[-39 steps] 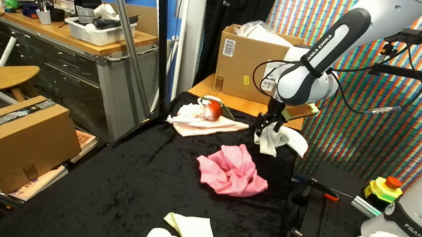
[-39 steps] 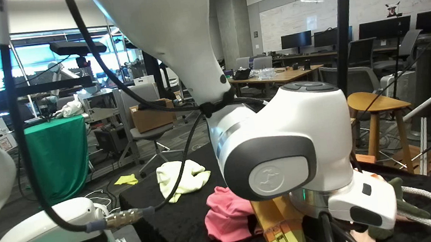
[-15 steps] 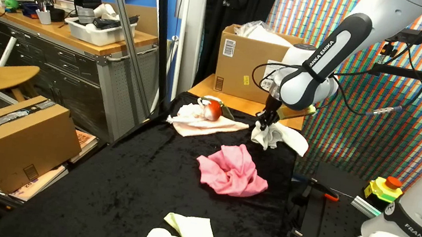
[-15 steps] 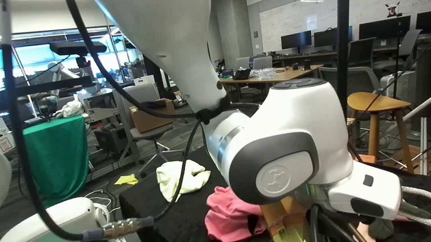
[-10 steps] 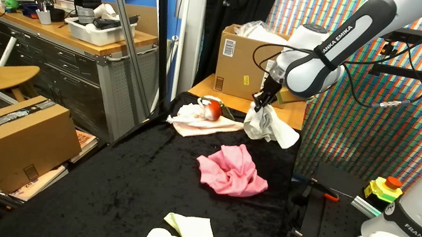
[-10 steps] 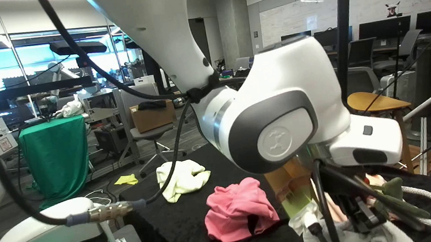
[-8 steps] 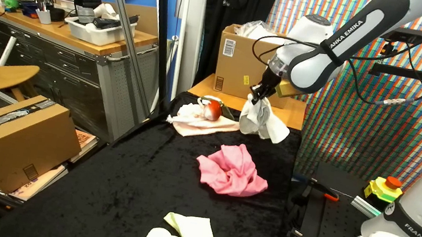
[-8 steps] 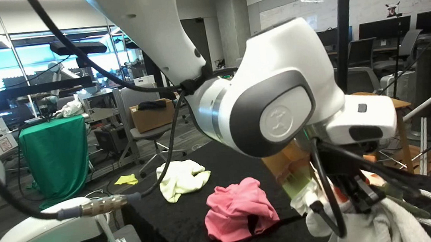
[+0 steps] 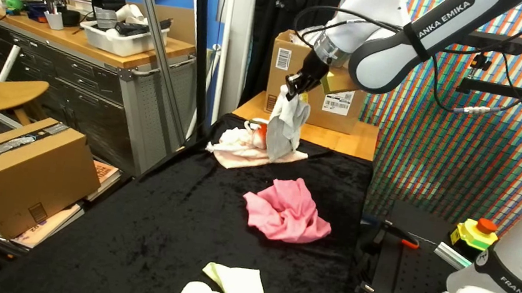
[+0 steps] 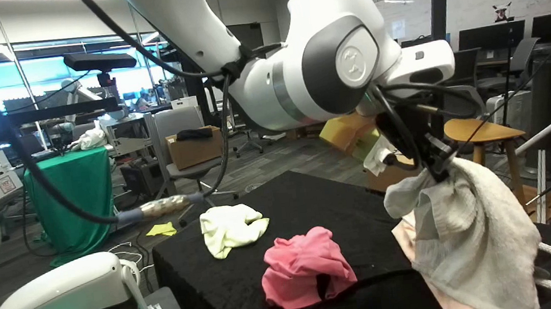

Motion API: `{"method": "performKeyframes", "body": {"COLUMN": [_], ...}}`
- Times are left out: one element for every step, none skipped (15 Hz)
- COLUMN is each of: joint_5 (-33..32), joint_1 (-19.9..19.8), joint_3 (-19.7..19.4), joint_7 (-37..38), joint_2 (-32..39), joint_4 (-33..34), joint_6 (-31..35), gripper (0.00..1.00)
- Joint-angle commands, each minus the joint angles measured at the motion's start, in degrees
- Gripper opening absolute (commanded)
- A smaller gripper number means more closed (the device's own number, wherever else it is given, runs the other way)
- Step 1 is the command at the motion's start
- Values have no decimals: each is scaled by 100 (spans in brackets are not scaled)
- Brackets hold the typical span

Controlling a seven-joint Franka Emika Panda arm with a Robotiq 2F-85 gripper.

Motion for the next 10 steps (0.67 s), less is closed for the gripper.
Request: {"method": "performKeyframes", "body": {"joint_5": [781, 960, 1172, 1239, 1493, 1520, 1622, 1657, 1725, 1751], "joint_1": [299, 342, 379, 384, 37, 315, 259, 242, 219, -10], "joint_3": [252, 300, 343, 363, 752, 472, 520, 510, 512, 721], "joint_7": [-386, -410, -508, -443, -577, -501, -538, -502, -515, -530], "joint_2": [118, 250, 335, 477, 559, 714, 829, 942, 1065, 1154], "joint_4": [618, 842, 1014, 1214, 1354, 1507, 1630, 1741, 1835, 1914], "joint_6": [-544, -644, -735, -761, -809, -794, -818, -828, -835, -867], "gripper": [7, 7, 7, 7, 7, 7, 7, 7, 7, 7]}}
